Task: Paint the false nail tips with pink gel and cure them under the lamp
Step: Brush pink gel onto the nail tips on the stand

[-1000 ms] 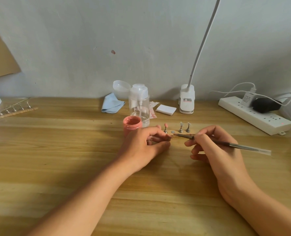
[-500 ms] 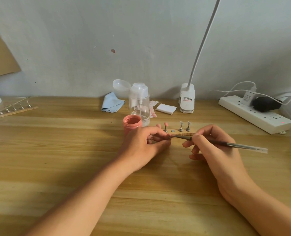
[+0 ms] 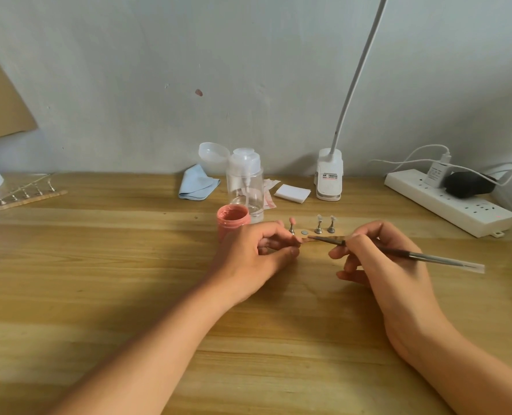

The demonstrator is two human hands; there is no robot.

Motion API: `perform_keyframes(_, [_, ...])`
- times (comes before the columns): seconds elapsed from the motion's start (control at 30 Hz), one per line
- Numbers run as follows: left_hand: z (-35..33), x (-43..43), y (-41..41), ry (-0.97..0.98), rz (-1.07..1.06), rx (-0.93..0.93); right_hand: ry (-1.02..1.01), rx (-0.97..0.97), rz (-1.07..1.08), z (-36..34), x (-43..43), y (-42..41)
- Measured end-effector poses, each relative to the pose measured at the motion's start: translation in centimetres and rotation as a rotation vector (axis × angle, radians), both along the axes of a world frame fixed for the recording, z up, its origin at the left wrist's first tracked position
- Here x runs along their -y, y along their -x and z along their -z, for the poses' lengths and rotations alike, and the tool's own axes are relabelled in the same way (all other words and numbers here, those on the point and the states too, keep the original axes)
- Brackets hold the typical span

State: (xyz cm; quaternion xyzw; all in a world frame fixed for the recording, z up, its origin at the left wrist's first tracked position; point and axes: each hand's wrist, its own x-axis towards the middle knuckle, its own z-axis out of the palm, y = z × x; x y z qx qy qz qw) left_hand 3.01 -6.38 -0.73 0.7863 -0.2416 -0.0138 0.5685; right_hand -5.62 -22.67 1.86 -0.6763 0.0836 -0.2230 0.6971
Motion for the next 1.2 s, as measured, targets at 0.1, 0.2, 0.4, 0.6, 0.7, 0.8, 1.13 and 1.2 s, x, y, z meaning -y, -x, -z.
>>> perform_keyframes(0.1, [-0.05,0.04,0.06,0.028,0.004,-0.008,0.008,0.0,-0.049,0.03,-0.15,0.12])
perform_keyframes(0.2, [-0.12,0.12,0.15,0.033,0.01,-0.016,0.027,-0.006,-0.078,0.05,-0.24,0.19])
perform_keyframes(0.4, [-0.14,0.1,0.23,0.049,0.014,-0.027,0.038,-0.005,-0.071,0.07,-0.19,0.14])
perform_keyframes(0.6, [-0.16,0.07,0.24,0.052,0.02,-0.032,0.051,-0.005,-0.072,0.04,-0.16,0.15])
perform_keyframes(0.7, [-0.12,0.01,0.24,0.055,0.025,-0.033,0.052,-0.003,-0.063,0.13,-0.2,0.15])
perform_keyframes(0.8, [-0.06,0.0,0.18,0.052,0.026,-0.036,0.052,-0.003,-0.063,0.14,-0.18,0.09])
perform_keyframes(1.13, [0.2,-0.04,0.06,0.051,0.027,-0.004,0.039,0.01,-0.069,0.19,-0.11,0.15])
perform_keyframes(1.2, [0.2,-0.02,0.07,0.046,0.025,-0.001,0.035,0.01,-0.074,0.21,-0.17,0.13])
